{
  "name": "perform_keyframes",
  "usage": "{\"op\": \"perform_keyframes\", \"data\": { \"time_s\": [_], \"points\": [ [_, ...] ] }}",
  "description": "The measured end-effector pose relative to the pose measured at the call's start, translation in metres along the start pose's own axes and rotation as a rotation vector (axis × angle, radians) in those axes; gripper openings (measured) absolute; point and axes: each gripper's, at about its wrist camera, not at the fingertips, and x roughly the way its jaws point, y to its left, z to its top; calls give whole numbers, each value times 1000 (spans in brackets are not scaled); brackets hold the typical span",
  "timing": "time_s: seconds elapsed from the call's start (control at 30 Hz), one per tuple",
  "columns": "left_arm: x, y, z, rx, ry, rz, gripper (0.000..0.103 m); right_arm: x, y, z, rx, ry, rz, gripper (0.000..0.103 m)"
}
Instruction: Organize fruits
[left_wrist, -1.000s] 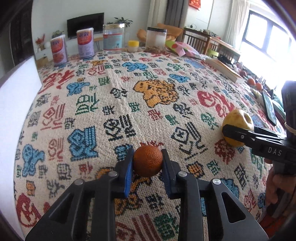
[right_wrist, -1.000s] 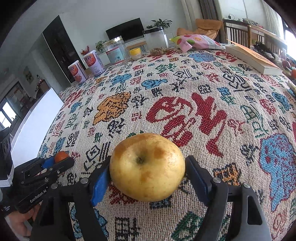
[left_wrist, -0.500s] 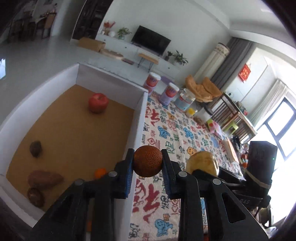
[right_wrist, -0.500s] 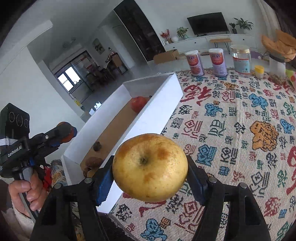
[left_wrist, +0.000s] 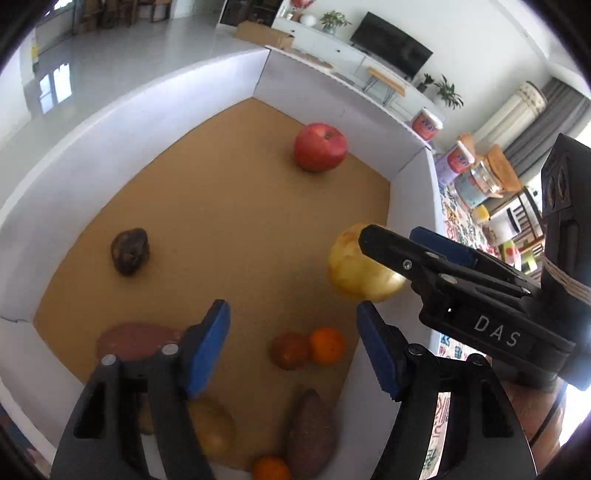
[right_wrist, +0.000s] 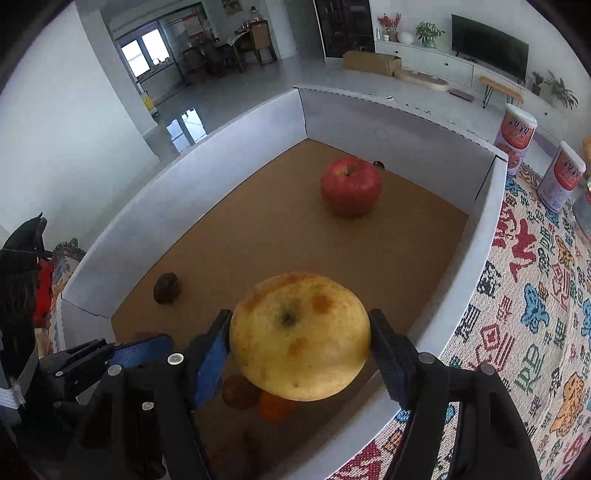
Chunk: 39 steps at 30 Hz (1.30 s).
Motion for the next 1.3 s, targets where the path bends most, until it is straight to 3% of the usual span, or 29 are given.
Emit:
{"op": "perform_keyframes", "data": {
  "time_s": [0.07,0.13,0.2,0.27,0.33,0.43,0.5,0.6,0.67,0.8,0.9,1.3],
  "points": [
    [-17,-10,-3,60,-79,33,75,-12,-11,-3,44,-72,15,76],
    [-36,-27,-8,132,-163,99,81,-28,-21,-3,96,-129,29,96],
    [-63,-44,-15,193,-254,197,99,-49,-29,-3,121,-176,19,97],
    [-90,-58,-24,225,-337,301,100,-68,-33,-2,129,-194,-16,98],
    [-110,-65,-33,193,-360,385,103,-91,-33,-8,136,-207,-47,102],
    [-132,-61,-48,100,-407,453,102,-119,-36,-26,149,-240,-84,103],
    [-138,-56,-54,68,-408,462,102,-131,-32,-45,162,-235,-101,103],
    [-126,-56,-51,179,-344,499,102,-131,-25,-66,177,-181,-95,103],
    [-115,-53,-49,199,-277,518,102,-129,-13,-76,172,-145,-81,103],
    [-108,-36,-49,157,-187,439,102,-127,17,-83,118,-109,-93,103],
    [-111,-23,-50,126,-176,395,102,-128,31,-82,84,-102,-102,103],
    [-117,14,-40,54,-180,457,102,-120,61,-72,12,-70,-138,103]
  ]
}}
